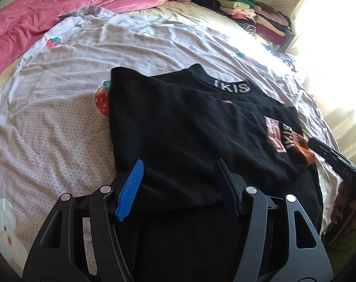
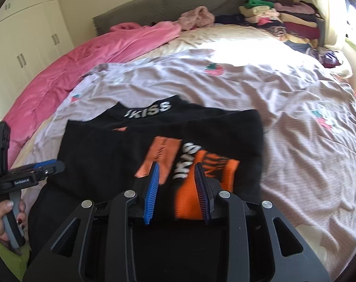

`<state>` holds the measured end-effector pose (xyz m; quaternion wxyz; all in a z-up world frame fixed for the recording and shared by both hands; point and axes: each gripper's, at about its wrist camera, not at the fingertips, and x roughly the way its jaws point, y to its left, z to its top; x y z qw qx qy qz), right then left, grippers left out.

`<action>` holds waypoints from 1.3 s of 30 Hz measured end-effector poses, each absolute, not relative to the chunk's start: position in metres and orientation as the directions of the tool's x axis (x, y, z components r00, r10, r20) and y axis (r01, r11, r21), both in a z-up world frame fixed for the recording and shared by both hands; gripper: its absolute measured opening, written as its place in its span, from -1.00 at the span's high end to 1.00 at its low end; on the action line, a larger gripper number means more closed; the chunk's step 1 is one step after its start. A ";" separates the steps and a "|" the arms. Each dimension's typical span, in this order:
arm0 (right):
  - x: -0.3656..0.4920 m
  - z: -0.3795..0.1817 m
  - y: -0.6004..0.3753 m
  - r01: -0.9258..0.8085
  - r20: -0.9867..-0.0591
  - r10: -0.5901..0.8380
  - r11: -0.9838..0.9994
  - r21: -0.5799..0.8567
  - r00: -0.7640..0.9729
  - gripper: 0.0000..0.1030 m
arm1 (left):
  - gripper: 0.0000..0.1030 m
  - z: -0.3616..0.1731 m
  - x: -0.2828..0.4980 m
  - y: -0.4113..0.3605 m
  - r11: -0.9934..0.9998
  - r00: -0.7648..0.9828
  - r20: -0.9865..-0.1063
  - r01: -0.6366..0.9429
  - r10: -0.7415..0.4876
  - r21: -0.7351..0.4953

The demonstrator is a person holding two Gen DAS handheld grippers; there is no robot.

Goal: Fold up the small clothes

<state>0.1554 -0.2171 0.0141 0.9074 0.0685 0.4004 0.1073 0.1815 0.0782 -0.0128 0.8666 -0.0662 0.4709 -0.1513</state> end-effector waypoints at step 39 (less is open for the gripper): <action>0.120 0.033 -0.207 -0.105 -0.706 0.217 0.974 0.198 0.674 -0.37 | -0.82 0.019 0.133 0.078 0.980 0.585 -0.792 0.186 -0.173 -0.076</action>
